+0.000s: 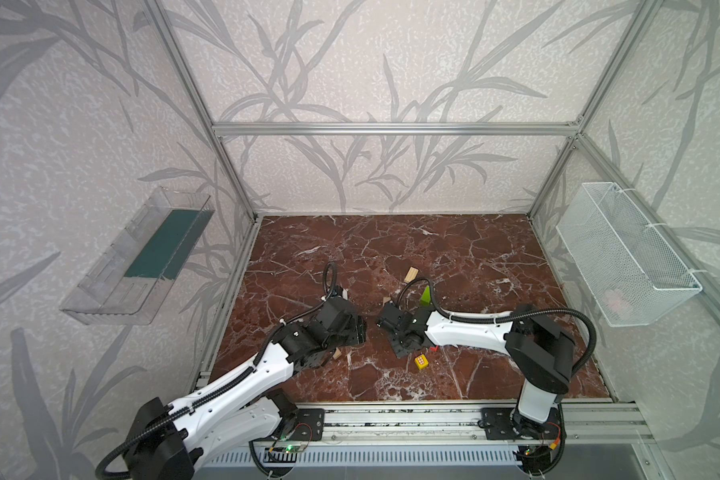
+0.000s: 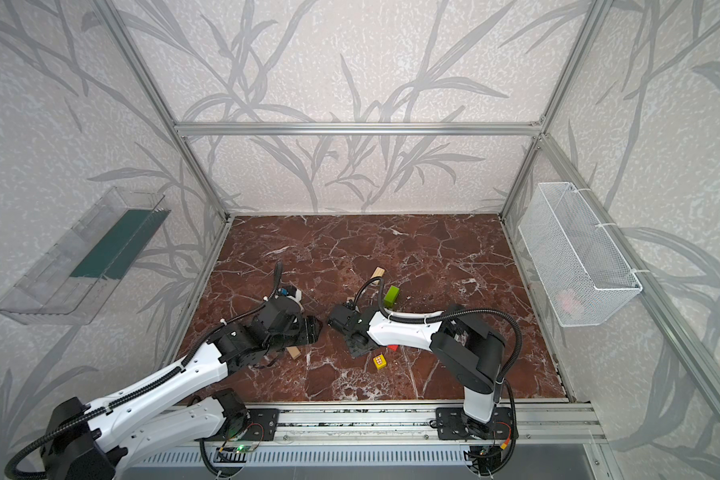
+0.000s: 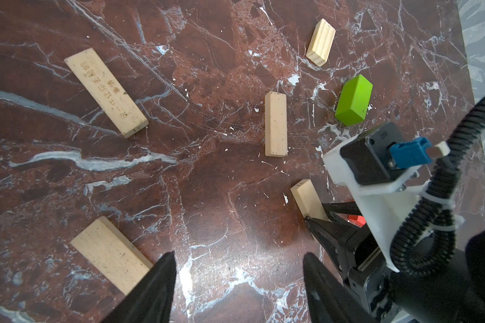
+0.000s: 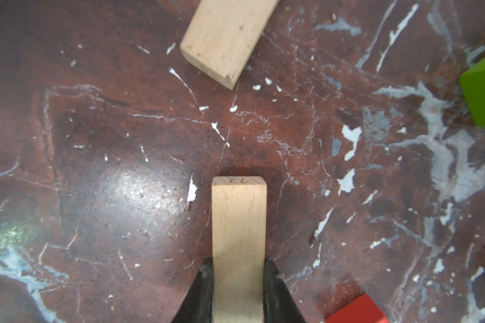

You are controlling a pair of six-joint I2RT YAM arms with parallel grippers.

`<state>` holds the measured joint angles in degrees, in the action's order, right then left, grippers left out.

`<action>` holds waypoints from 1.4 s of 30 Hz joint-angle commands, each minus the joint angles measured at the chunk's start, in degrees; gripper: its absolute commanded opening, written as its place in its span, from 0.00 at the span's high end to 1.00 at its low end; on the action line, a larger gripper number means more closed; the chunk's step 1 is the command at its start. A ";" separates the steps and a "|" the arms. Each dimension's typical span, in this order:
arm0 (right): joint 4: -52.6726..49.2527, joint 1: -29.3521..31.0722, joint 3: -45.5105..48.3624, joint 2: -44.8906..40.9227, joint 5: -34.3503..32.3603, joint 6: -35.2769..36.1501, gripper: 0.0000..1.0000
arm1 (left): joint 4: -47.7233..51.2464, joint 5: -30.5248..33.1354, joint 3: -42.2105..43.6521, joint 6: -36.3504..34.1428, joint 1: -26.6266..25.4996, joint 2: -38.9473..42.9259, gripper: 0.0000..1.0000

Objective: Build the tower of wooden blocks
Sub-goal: 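Grasp the wooden block marked 72 with the right gripper, then carry block 72 with the right gripper and lower it beside block 58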

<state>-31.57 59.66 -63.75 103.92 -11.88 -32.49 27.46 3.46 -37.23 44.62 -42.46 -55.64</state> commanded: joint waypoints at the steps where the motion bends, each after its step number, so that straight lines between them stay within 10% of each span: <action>1: -0.97 -0.24 -1.55 0.11 0.05 0.33 0.75 | 0.68 0.93 -0.16 0.38 0.27 0.18 0.30; 42: 3.45 -12.72 -13.68 9.13 3.93 -9.63 0.86 | -7.63 -4.06 -5.15 2.75 5.41 -9.06 0.30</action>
<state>-28.10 47.22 -75.83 112.16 -8.73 -42.35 20.49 -1.19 -40.58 46.70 -37.39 -64.31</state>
